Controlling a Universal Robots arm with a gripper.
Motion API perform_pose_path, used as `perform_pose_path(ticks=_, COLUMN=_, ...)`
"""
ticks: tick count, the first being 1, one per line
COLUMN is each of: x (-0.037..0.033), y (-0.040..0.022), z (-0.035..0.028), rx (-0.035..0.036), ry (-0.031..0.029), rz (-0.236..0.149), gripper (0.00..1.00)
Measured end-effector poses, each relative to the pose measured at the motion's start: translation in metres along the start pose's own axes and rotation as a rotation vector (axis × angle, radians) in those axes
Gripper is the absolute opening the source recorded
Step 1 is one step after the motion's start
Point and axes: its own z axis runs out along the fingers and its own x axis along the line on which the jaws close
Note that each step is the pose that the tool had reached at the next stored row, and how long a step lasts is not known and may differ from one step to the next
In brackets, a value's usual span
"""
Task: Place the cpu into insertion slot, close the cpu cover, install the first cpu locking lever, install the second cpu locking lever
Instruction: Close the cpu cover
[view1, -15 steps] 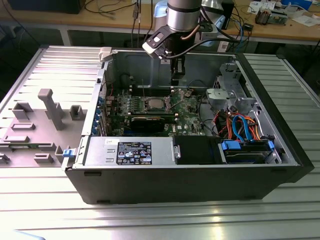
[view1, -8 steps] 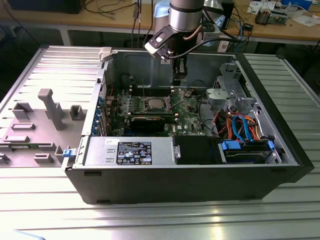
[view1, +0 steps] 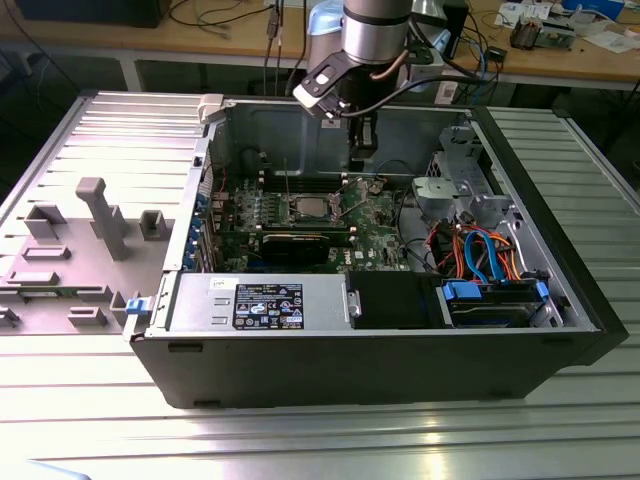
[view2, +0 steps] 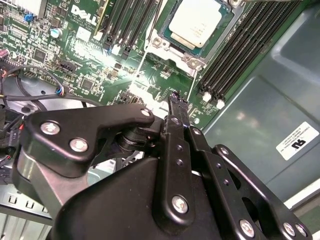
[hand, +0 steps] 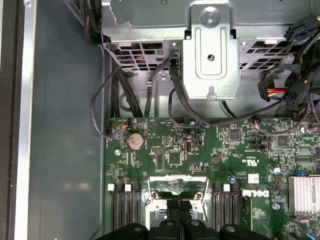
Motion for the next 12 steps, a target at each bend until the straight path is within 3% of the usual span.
perform_pose_path(ticks=12, x=0.0000, y=0.0026, z=0.0001, rx=0.0000, ry=-0.0001, rz=0.000, gripper=0.11)
